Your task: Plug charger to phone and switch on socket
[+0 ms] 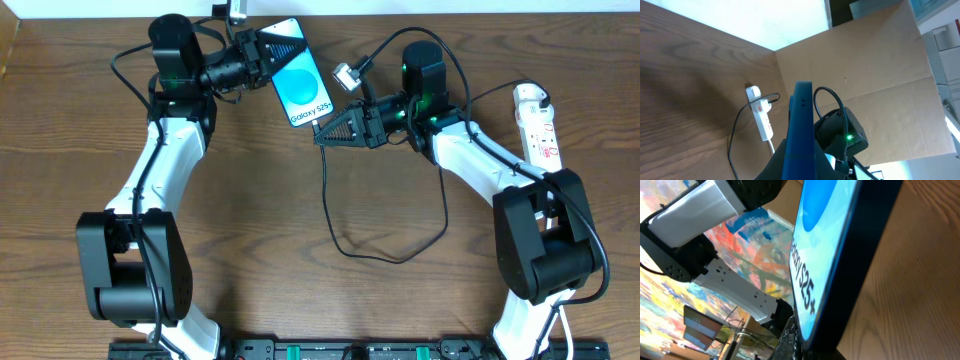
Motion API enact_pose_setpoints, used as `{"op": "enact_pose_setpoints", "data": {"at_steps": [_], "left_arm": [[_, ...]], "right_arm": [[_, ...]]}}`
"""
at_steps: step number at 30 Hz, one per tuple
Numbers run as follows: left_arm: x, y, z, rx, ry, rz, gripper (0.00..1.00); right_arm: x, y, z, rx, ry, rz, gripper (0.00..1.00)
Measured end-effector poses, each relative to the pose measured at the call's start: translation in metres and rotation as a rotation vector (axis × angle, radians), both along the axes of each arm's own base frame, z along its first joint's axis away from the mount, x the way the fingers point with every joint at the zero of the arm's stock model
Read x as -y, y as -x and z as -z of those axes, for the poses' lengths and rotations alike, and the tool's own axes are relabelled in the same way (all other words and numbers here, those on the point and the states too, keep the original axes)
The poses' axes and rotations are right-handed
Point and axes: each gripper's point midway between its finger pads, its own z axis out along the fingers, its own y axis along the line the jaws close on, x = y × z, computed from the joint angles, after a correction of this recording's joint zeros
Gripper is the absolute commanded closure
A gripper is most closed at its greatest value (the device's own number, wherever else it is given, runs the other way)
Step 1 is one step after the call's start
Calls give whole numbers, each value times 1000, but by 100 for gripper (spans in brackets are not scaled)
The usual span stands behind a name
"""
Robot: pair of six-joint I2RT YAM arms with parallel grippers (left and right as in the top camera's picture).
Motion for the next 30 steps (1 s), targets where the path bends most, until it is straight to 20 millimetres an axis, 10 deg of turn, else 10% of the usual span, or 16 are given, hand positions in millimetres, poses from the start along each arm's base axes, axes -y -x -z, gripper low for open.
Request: {"op": "enact_pose_setpoints", "data": {"at_steps": [30], "left_arm": [[4,5,-1,44,-12,31,92]], "right_arm": [[3,-3,1,-10,4,10,99]]}}
